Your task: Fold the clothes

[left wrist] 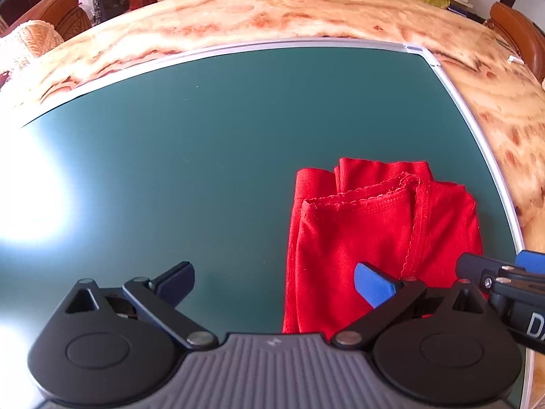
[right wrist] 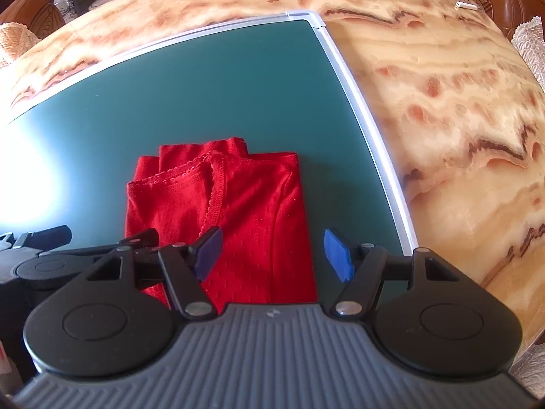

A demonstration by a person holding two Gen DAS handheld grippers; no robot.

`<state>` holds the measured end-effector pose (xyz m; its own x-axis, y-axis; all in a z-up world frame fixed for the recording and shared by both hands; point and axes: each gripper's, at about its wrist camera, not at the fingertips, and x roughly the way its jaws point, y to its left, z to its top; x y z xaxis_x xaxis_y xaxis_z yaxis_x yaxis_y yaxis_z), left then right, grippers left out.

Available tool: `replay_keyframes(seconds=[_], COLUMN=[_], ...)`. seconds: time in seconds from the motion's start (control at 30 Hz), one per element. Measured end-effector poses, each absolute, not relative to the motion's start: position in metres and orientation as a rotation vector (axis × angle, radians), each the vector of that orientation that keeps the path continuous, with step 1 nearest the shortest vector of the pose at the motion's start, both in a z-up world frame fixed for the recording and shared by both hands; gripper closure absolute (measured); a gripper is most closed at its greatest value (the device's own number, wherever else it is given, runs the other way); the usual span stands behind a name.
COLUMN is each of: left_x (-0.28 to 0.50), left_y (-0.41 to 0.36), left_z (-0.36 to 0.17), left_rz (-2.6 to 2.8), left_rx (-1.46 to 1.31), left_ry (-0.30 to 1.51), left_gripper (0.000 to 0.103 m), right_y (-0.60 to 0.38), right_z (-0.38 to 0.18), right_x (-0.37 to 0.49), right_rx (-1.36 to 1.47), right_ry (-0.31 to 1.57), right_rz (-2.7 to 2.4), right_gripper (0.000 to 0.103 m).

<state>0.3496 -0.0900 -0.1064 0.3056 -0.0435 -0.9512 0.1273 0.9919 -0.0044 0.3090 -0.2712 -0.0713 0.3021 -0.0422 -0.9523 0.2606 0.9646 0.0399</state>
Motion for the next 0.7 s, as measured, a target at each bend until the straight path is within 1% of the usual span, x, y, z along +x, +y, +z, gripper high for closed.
replay_keyframes(seconds=[0.7], left_x=[0.324], left_y=[-0.083], left_z=[-0.103], left_rz=[-0.049], left_rx=[0.099], left_ry=[1.173], left_gripper=[0.0], right_y=[-0.261], right_z=[-0.08], right_x=[0.288], right_rx=[0.147], right_ry=[1.212], right_rz=[-0.159], right_gripper=[0.029])
